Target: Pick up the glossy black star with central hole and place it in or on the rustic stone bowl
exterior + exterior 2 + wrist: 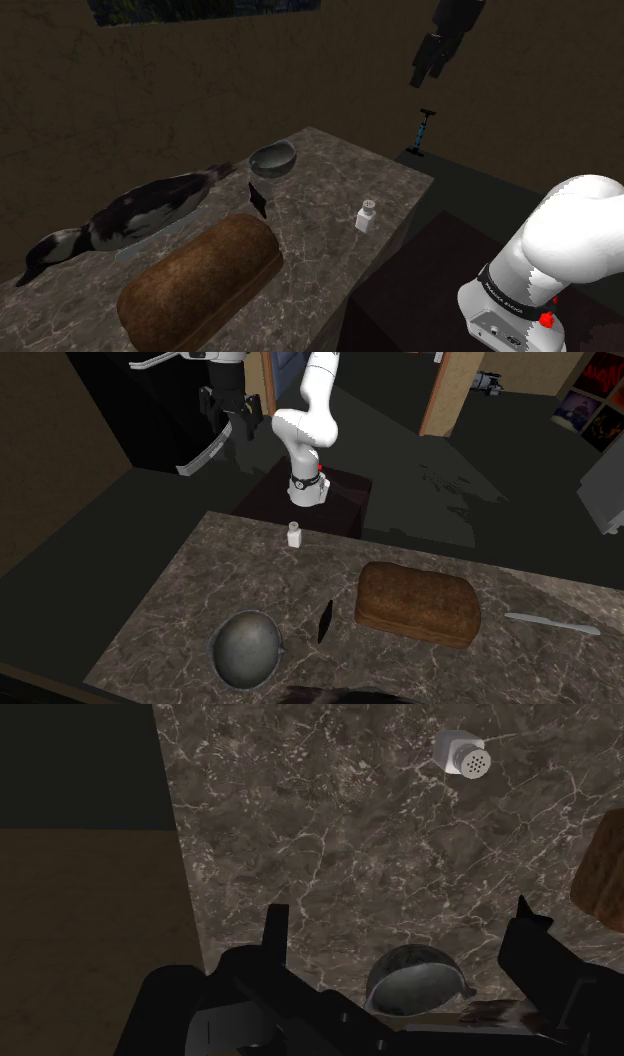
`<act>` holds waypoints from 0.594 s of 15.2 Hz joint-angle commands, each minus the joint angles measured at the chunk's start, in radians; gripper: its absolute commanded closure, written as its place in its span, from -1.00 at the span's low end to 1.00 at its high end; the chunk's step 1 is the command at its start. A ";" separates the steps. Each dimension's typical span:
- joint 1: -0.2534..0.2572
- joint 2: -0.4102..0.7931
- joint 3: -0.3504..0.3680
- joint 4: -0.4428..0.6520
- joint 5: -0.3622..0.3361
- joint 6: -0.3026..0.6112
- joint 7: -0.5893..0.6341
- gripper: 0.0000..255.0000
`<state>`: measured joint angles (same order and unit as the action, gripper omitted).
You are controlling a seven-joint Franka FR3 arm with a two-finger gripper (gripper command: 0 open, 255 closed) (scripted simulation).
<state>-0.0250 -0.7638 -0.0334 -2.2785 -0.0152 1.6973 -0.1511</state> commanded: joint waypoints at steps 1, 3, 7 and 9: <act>0.000 0.000 0.000 0.000 0.000 0.000 0.000 -1.00; 0.010 0.023 0.033 -0.025 0.015 0.044 0.037 -1.00; 0.029 0.085 0.098 -0.060 0.043 0.135 0.112 -1.00; 0.038 0.123 0.131 -0.071 0.055 0.180 0.149 -1.00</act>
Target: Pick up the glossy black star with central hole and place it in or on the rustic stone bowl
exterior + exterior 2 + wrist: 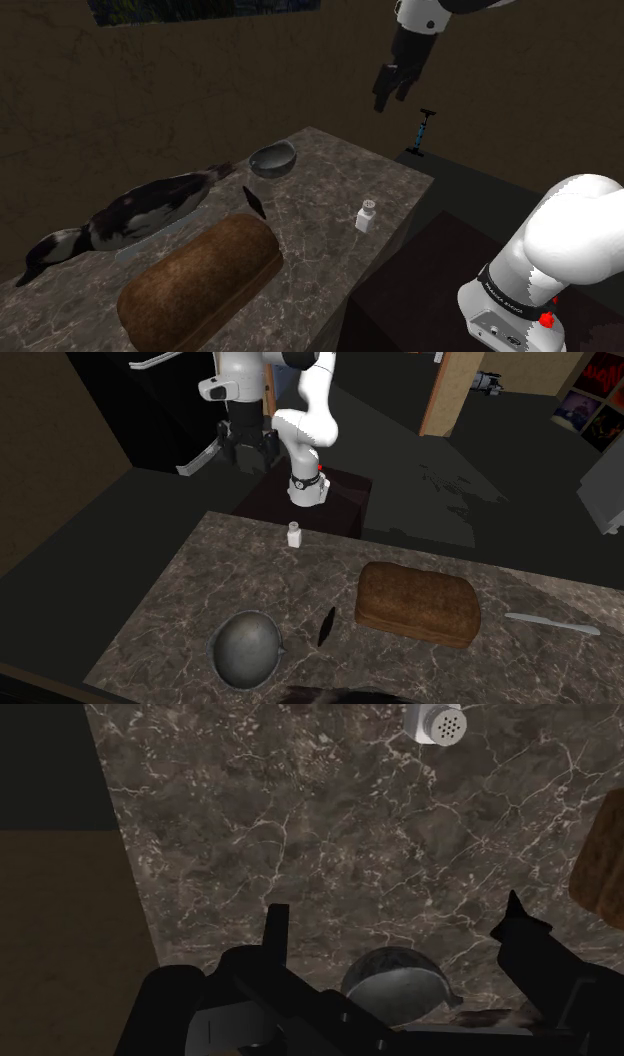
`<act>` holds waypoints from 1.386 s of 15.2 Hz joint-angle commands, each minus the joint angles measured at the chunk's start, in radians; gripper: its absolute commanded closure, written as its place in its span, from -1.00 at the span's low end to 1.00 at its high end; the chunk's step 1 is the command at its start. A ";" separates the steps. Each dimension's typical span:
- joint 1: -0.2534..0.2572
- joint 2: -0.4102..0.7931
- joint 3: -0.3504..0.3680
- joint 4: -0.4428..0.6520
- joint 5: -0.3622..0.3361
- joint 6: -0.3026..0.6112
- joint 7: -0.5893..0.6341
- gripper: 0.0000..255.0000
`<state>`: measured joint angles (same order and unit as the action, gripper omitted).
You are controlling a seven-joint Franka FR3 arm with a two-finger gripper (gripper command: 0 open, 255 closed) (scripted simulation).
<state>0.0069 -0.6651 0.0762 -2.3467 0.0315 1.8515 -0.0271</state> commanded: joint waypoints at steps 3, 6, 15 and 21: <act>0.018 0.091 0.070 -0.008 0.021 0.094 0.081 -1.00; 0.027 0.167 0.119 -0.002 0.027 0.160 0.139 -1.00; 0.041 0.447 0.259 0.086 -0.021 0.332 0.333 -1.00; 0.058 0.669 0.326 0.203 -0.125 0.406 0.489 -1.00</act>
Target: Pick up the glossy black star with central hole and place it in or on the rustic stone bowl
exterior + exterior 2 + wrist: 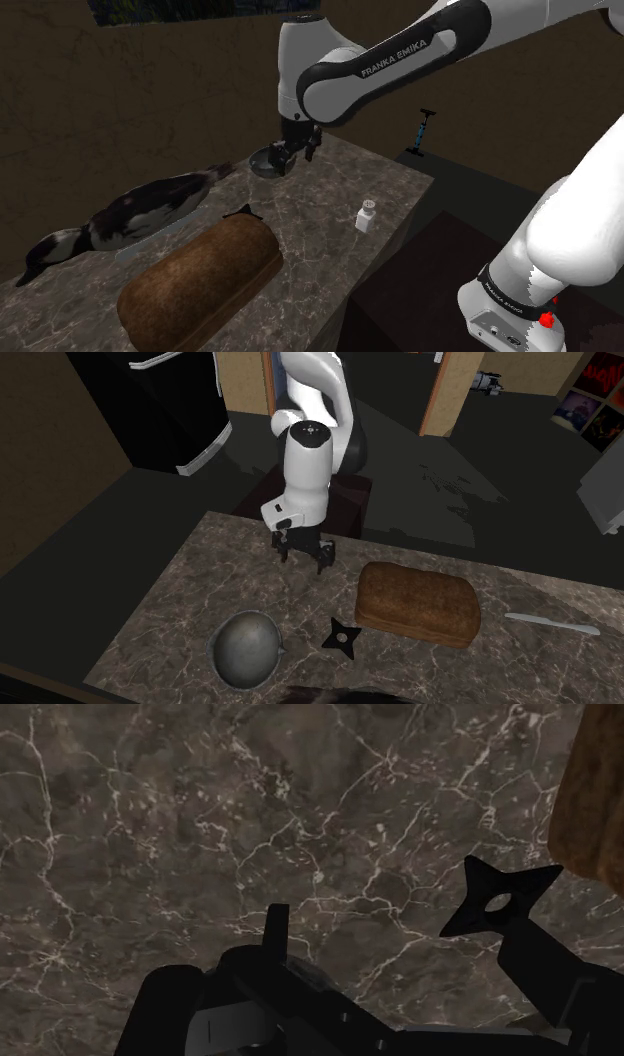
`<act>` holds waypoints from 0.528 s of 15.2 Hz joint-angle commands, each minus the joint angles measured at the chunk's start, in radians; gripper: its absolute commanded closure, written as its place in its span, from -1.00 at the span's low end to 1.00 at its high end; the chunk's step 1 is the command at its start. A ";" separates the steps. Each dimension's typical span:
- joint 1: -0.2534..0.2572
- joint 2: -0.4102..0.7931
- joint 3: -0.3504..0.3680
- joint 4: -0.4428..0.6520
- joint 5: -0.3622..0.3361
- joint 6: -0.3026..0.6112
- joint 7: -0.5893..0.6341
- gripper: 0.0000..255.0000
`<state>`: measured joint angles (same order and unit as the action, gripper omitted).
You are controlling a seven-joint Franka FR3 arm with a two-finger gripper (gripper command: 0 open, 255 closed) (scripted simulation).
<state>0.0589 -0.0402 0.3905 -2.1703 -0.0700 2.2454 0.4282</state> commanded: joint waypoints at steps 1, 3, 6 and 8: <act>0.013 0.083 0.019 0.050 -0.045 0.020 0.061 -1.00; 0.030 0.162 0.027 0.103 -0.091 0.032 0.115 -1.00; 0.067 0.281 0.026 0.192 -0.156 0.039 0.188 -1.00; 0.097 0.361 0.019 0.258 -0.195 0.038 0.231 -1.00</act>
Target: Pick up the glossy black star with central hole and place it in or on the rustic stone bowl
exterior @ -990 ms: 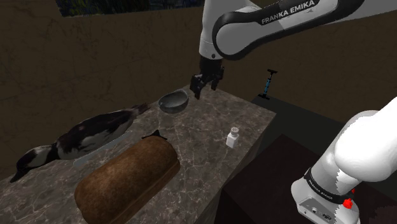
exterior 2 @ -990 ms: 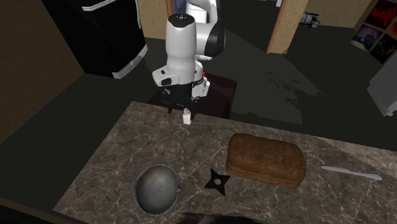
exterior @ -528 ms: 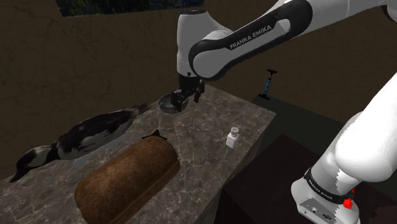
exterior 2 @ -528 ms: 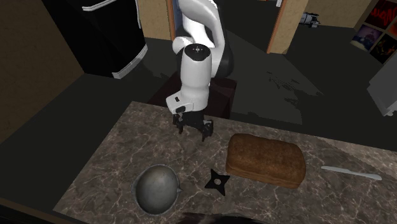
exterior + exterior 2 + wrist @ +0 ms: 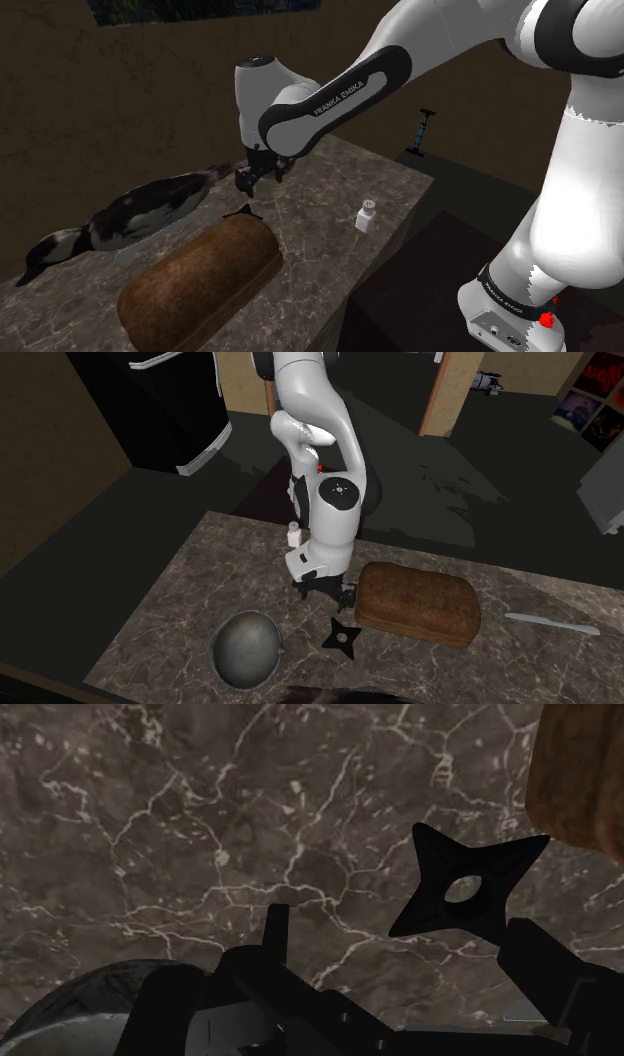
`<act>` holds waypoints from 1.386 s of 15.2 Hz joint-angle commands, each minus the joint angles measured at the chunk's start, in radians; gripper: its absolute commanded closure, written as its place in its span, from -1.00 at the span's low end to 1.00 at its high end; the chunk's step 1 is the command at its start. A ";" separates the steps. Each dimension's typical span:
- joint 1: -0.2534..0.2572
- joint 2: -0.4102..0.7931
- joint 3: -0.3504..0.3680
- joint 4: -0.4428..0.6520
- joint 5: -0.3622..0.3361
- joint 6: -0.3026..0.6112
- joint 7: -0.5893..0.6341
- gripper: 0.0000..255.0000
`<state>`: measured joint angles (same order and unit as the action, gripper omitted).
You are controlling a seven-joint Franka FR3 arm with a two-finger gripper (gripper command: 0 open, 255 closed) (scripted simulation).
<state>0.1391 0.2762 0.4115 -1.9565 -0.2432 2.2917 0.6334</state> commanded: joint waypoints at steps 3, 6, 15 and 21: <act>0.036 0.097 -0.013 0.072 -0.048 0.010 0.049 -1.00; 0.041 0.123 -0.022 0.067 -0.064 0.039 0.059 -1.00; 0.046 0.147 -0.030 0.066 -0.078 0.063 0.068 -1.00; 0.046 0.147 -0.030 0.066 -0.078 0.062 0.068 1.00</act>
<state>0.1851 0.4234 0.3818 -1.8910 -0.3214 2.3542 0.7012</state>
